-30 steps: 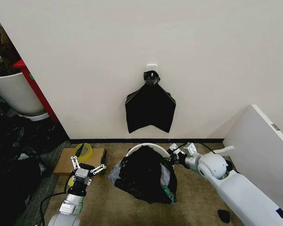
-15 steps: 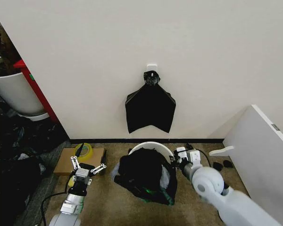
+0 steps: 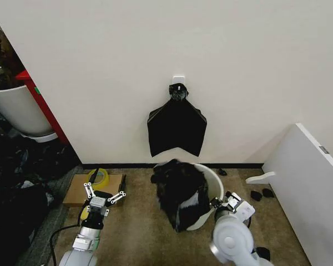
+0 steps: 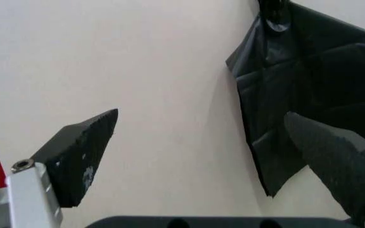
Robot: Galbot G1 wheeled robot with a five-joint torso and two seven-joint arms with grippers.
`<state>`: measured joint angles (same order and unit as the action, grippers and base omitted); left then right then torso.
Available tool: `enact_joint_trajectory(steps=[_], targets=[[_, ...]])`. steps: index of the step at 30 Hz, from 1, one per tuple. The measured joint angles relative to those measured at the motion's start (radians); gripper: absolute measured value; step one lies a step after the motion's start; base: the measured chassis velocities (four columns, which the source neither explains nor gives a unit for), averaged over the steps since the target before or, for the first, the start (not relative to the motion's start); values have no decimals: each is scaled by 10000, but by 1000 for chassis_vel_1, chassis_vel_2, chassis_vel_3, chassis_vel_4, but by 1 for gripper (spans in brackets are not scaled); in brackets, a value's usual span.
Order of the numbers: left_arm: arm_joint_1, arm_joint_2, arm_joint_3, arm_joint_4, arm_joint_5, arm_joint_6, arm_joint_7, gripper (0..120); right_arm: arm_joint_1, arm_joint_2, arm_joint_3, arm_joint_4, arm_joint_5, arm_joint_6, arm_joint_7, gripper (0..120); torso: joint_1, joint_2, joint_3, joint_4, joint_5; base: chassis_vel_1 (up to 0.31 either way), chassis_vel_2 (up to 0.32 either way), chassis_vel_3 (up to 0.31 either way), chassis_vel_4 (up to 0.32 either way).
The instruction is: Place the garbage bag over the trash bin.
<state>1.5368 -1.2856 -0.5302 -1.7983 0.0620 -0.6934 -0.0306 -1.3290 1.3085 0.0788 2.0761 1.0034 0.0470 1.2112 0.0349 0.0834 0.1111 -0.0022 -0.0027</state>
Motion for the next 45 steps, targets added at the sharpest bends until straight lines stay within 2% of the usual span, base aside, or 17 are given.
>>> enact_joint_trajectory(steps=[4,8,11,12,18,20,21,23,24,26,27,28,30,33,39,43,45], targets=[[16,8,-7,-30,0,11,-18,100,-234,180,-104,1,-239,137,195,2,0,0,0,-1,0,0,0,0,0],[0,10,-11,-30,0,38,-28,100,-404,60,-117,381,-129,-353,268,8,0,0,1,-1,1,0,0,0,0],[-16,-22,18,-11,4,52,-29,100,-556,-193,-117,1215,-91,-953,445,22,0,0,1,-2,1,0,0,0,0],[-16,-22,18,-11,4,52,-29,100,-556,-193,-117,1215,-91,-953,445,22,0,0,1,-2,1,0,0,0,0],[-29,-40,50,-5,27,58,-29,100,-708,-555,-284,2863,-510,-2019,1030,45,0,1,0,-1,2,0,0,0,0],[-42,-38,50,7,29,58,-29,100,-709,-728,-291,3025,-923,-2212,811,50,0,1,0,-2,1,0,0,0,0],[-55,-36,57,22,29,59,-29,100,-713,-953,-290,3074,-1431,-2333,291,55,0,0,0,-1,2,0,0,0,0],[-78,-48,120,43,47,60,-29,100,-728,-1725,-196,3131,-2187,-2933,-1772,67,0,0,0,-2,5,0,0,0,0],[-78,-48,120,43,47,60,-29,100,-728,-1725,-196,3131,-2187,-2933,-1772,67,0,0,0,-2,5,0,0,0,0],[-83,-63,160,43,62,60,-29,100,-627,-2126,-183,3161,-2168,-3704,-2398,72,0,0,1,-3,2,0,0,0,0],[-68,-76,211,30,85,60,-29,100,-337,-2462,-174,3175,-1790,-4840,-2687,79,0,0,1,0,1,0,0,0,0],[-68,-76,211,30,85,60,-29,100,-337,-2462,-174,3175,-1790,-4840,-2687,79,0,0,1,0,1,0,0,0,0],[-28,-79,234,-2,111,39,-29,100,330,-2839,-236,2952,-1003,-6458,-2836,90,0,0,1,-1,2,0,0,0,0],[27,-69,184,-4,112,-16,-71,100,1053,-3047,-490,1899,-1232,-7054,-3077,99,1,0,1,0,3,0,0,0,0],[139,-17,136,39,47,-74,-161,100,1331,-3037,-619,592,-2536,-6737,-3544,98,1,0,1,0,4,0,0,0,0],[90,44,301,22,-95,65,-267,100,1220,-3019,-524,595,-2055,-6633,-3598,81,1,0,2,-2,2,0,0,0,0],[77,48,330,9,-106,90,-273,100,1219,-3016,-504,646,-1909,-6653,-3581,79,1,0,1,-2,2,0,0,0,0]])
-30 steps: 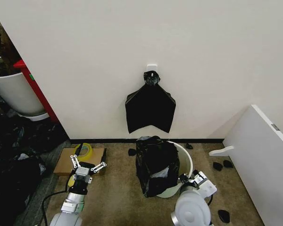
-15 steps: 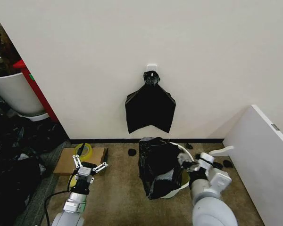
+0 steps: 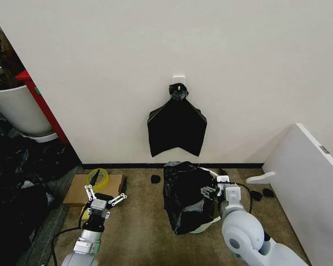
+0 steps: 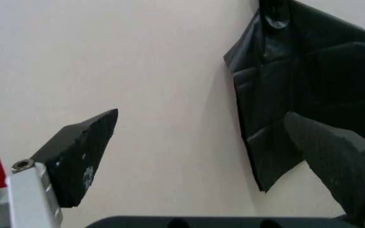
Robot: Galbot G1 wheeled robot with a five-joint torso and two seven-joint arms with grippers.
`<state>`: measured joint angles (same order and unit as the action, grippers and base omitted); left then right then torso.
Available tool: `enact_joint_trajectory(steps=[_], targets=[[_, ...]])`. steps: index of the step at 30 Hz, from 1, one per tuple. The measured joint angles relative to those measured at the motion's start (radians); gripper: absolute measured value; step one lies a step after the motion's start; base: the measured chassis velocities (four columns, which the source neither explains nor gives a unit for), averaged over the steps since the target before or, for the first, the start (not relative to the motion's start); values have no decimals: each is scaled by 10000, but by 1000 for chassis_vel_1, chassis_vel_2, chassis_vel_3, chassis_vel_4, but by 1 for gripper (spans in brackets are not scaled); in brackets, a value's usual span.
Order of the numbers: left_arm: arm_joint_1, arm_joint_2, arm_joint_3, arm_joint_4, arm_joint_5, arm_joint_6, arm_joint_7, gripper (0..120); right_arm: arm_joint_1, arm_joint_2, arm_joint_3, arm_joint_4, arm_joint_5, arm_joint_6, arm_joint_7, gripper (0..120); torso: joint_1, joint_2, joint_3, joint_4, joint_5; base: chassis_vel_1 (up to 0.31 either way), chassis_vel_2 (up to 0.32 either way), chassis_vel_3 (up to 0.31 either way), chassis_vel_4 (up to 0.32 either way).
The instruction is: Place the garbage bag over the trash bin.
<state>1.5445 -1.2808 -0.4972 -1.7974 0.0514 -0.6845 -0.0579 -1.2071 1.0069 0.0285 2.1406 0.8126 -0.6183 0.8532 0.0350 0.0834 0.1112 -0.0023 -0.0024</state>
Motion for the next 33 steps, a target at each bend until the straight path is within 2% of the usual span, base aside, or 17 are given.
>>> enact_joint_trajectory(steps=[3,6,7,10,12,15,16,18,19,21,23,24,27,29,30,31,33], targets=[[-129,6,228,-74,25,141,-23,100,14,11,163,403,1182,-392,203,64,0,0,0,0,-1,0,0,0,0],[-167,6,296,-91,53,178,-26,100,20,4,185,441,1371,-487,238,57,-1,0,0,0,-1,0,0,0,0],[-190,5,343,-103,74,199,-29,100,24,-11,198,442,1473,-567,255,50,0,0,0,0,-1,0,0,0,0],[-204,61,411,-160,-7,281,-83,100,-26,-65,226,415,1336,-598,234,36,0,0,0,1,-1,0,0,0,0],[-199,84,441,-190,-82,324,-109,100,-44,-76,230,420,1272,-590,221,34,0,0,0,1,0,0,0,0,0],[-147,294,855,-533,-934,894,-320,100,-212,-139,252,441,431,-359,-28,19,0,0,0,2,0,0,0,0,0],[-147,294,855,-533,-934,894,-320,100,-212,-139,252,441,431,-359,-28,19,0,0,0,2,0,0,0,0,0],[-179,507,1354,-888,-1814,1540,-395,100,-430,-201,229,430,-684,-16,-363,9,0,0,0,1,0,0,0,0,0],[-200,628,1580,-1105,-2286,1959,-456,100,-536,-219,202,435,-974,78,-466,4,0,0,0,0,-4,0,0,0,0],[-210,703,1667,-1229,-2548,2207,-512,100,-588,-221,191,450,-1054,99,-487,1,0,0,0,-1,-3,0,0,0,0],[-404,1080,2068,-1804,-3821,3706,-993,100,-761,-200,139,523,-1196,128,-505,0,-1,0,-1,2,1,0,0,0,0],[-404,1080,2068,-1804,-3821,3706,-993,100,-761,-200,139,523,-1196,128,-505,0,-1,0,-1,2,1,0,0,0,0],[-909,1763,3177,-2395,-5435,5971,-1924,100,-711,-171,84,478,-1227,142,-505,0,0,0,-1,0,-1,0,0,0,0],[-963,1865,3343,-2473,-5622,6262,-2052,100,-675,-174,68,458,-1223,142,-506,0,0,0,-1,-2,-1,0,0,0,0],[-1276,2311,3982,-2728,-6422,7309,-2455,100,-559,-197,30,397,-1215,140,-512,0,0,0,0,5,-2,0,0,0,0],[-1634,2623,4373,-2871,-7008,7957,-2617,100,-532,-219,26,365,-1230,133,-513,0,-1,0,-1,3,-1,0,0,0,0],[-1829,2777,4567,-2915,-7318,8235,-2675,100,-532,-232,26,346,-1273,131,-513,0,0,0,0,3,-1,0,0,0,0]])
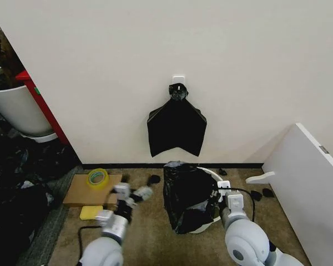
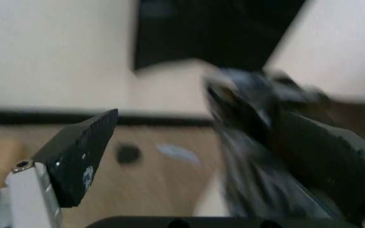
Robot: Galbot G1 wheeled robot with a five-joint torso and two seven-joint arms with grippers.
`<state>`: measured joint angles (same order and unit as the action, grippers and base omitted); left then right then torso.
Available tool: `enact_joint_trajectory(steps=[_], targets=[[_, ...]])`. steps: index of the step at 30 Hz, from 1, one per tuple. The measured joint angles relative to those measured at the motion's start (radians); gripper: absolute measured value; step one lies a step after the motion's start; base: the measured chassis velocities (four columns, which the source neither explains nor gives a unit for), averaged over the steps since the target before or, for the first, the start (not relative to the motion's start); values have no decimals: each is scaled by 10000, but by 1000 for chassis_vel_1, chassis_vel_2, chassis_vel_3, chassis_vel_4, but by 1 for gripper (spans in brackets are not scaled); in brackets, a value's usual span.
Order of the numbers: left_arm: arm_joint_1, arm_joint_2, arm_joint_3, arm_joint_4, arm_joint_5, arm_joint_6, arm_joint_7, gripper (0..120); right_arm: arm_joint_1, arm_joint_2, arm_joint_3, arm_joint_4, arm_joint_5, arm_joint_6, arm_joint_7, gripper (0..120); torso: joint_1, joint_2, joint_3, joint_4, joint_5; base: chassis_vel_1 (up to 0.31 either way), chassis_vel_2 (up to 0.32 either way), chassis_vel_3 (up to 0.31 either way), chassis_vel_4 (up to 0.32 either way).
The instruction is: Place the garbage bag over the trash bin.
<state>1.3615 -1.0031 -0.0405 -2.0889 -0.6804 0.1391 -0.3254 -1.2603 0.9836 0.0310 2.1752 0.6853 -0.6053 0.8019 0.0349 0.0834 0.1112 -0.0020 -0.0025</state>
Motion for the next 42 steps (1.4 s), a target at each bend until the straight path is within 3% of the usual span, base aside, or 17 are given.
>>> enact_joint_trajectory(steps=[1,5,12,14,17,20,26,30,32,34,39,42], targets=[[-528,311,447,-39,-811,638,-170,100,-35,-35,-12,-66,-281,4,-46,0,0,-1,0,-2,0,0,0,0,0],[-1801,482,1234,121,-1938,1574,-481,100,-166,-36,-60,-127,-832,107,-191,0,1,-1,1,-2,2,0,0,0,0],[-3014,36,1871,363,-2181,2134,-888,100,-224,48,-94,-99,-902,108,-208,0,1,0,0,-3,1,0,0,0,0],[-3661,-278,2484,570,-2158,2914,-1589,100,-277,117,-109,-90,-909,108,-209,0,1,0,0,-2,4,0,0,0,0],[-3885,-434,2837,668,-2143,3302,-2046,100,-311,146,-117,-61,-915,108,-210,0,1,-1,1,-2,3,0,0,0,0],[-4213,-899,3589,972,-2114,4195,-3249,97,-406,208,-138,72,-936,107,-204,0,0,-1,0,-3,3,0,0,0,0],[-4203,-1697,4058,1916,-1505,4365,-4246,93,-585,267,-134,305,-945,98,-182,0,1,-1,0,-2,2,0,0,0,0],[-4167,-1840,4051,2108,-1459,4301,-4359,89,-625,267,-128,364,-953,95,-177,0,1,-1,0,-2,1,0,0,0,0],[-4069,-1972,3922,2229,-1452,4242,-4428,74,-708,259,-88,475,-961,89,-162,0,0,0,-1,-2,1,0,0,0,0],[-4062,-1975,3911,2229,-1453,4242,-4434,74,-714,257,-83,482,-961,88,-162,0,0,-1,0,-2,1,0,0,0,0],[-3902,-2027,3434,2285,-1851,4532,-4627,47,-881,241,-36,586,-1007,87,-159,0,0,-1,0,-1,0,0,0,0,0],[-3837,-2098,3211,2323,-1975,4601,-4641,38,-918,237,-27,587,-1020,107,-167,0,0,-1,0,-2,0,0,0,0,0]])
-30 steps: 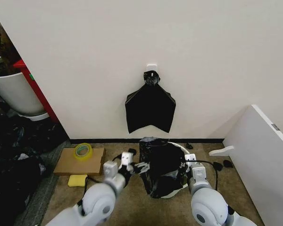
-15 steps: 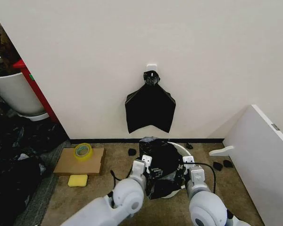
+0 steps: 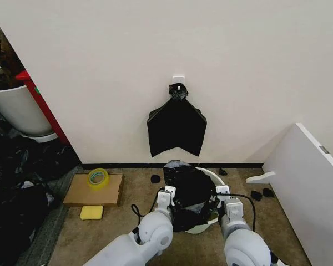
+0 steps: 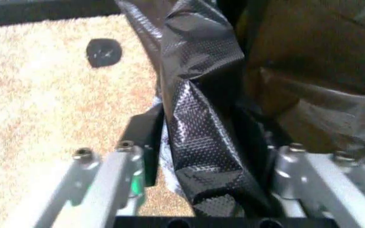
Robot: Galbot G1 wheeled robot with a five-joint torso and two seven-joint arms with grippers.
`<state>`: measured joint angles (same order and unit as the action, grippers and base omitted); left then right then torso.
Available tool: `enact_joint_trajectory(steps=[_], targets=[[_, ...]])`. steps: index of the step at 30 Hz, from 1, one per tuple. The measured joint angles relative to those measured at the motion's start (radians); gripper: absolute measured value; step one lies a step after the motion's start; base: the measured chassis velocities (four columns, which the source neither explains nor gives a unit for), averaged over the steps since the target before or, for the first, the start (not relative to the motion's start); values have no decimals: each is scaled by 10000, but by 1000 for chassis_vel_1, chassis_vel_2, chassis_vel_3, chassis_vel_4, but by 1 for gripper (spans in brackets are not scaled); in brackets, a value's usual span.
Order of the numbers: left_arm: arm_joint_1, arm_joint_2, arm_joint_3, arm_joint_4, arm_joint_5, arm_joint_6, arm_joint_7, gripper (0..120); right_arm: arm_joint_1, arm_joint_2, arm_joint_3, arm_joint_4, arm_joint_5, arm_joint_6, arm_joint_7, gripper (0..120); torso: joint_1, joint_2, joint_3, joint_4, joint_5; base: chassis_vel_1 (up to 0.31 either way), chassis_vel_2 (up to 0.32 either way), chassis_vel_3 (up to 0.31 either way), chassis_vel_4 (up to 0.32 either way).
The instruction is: Place the garbage bag over the trash bin.
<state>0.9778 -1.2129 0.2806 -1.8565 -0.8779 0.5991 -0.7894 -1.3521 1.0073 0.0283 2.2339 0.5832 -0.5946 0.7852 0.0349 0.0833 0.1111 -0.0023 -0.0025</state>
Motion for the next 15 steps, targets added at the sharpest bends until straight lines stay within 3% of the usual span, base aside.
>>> enact_joint_trajectory(steps=[1,3,5,7,8,15], targets=[[83,-54,-200,5,-46,6,8,32,-39,-5,6,-15,-77,91,-43,0,0,0,0,0,-1,0,0,0,0],[111,-65,-264,1,-56,4,14,30,-58,-7,8,-33,-127,138,-74,0,0,0,0,0,-2,0,0,0,0],[316,-31,-635,-189,-90,-56,103,18,-169,-12,9,-113,-349,411,-229,0,0,0,0,0,-1,0,0,0,0],[371,0,-720,-269,-107,-76,137,16,-187,-13,12,-125,-368,484,-259,0,0,0,0,-1,-1,0,0,0,0],[535,139,-973,-516,-192,-107,227,8,-243,-13,27,-177,-377,810,-380,0,0,0,0,0,-2,0,0,0,0],[1147,849,-1839,-1487,-355,3,746,5,-316,-30,127,-162,-392,1835,-816,0,0,0,0,0,0,0,0,0,0]])
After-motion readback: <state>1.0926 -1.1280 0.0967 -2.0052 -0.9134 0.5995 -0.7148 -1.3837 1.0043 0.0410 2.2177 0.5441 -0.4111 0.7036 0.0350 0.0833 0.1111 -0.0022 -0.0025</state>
